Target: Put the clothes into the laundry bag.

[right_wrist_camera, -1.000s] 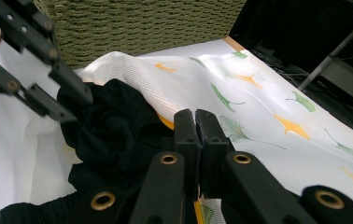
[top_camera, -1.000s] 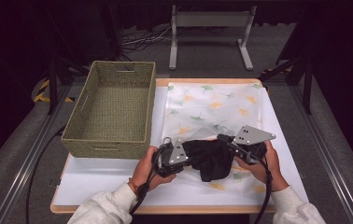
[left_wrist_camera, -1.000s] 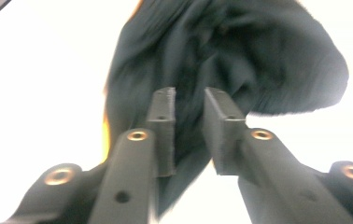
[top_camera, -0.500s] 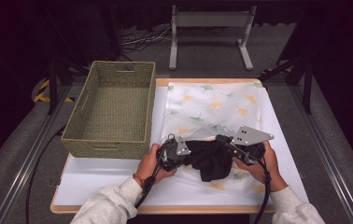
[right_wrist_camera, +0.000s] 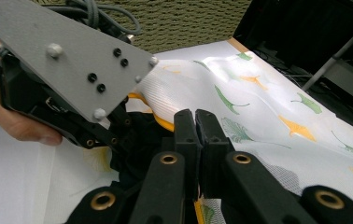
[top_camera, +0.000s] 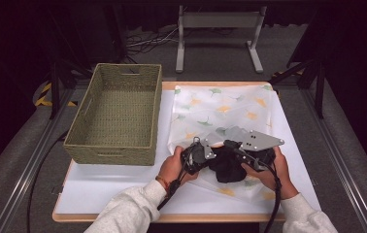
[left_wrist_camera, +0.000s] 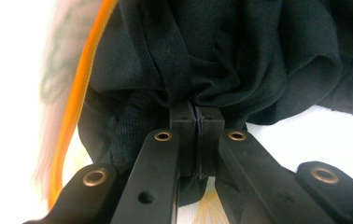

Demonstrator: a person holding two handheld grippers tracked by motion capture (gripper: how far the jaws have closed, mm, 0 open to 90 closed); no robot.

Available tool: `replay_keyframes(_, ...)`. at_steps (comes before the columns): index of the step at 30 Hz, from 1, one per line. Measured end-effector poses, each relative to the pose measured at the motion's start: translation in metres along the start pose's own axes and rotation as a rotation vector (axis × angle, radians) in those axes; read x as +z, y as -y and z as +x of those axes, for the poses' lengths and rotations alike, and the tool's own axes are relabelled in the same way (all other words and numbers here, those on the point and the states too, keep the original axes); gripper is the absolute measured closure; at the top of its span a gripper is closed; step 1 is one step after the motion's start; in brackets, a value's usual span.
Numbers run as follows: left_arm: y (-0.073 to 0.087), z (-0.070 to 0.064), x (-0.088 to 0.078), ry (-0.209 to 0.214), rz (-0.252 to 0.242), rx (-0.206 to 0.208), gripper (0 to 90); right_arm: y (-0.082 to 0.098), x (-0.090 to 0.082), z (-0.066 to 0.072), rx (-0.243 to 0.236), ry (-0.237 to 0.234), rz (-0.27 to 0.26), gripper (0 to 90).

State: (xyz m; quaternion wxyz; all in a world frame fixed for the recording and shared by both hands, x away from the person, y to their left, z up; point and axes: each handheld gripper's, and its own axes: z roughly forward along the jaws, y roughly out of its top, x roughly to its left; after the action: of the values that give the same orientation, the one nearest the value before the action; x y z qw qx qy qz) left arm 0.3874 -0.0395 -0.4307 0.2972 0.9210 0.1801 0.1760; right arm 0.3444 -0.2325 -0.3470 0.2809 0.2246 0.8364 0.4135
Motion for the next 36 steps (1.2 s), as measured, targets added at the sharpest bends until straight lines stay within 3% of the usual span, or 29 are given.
replay_keyframes(6,-0.003,0.001,0.002,-0.001,-0.003,-0.010,88.2,0.001,0.002,0.000,-0.001,-0.008,0.010,88.4)
replay_keyframes(11,0.002,0.005,-0.006,0.050,-0.061,-0.061,86.5,0.003,0.002,-0.001,0.003,-0.004,0.017,88.4)
replay_keyframes(14,0.007,0.006,-0.017,0.067,-0.098,-0.070,83.9,0.004,0.001,-0.003,0.009,0.000,0.019,88.4)
replay_keyframes(22,0.014,-0.007,-0.039,0.135,-0.179,-0.043,84.1,0.004,0.001,-0.003,0.008,-0.001,0.023,88.4)
replay_keyframes(27,0.001,-0.019,-0.025,0.123,-0.154,-0.011,89.3,0.003,0.003,-0.001,0.002,-0.003,0.029,88.3)
replay_keyframes(36,-0.016,-0.022,0.004,0.057,-0.137,-0.035,89.7,0.005,0.002,-0.002,0.004,-0.002,0.035,88.3)
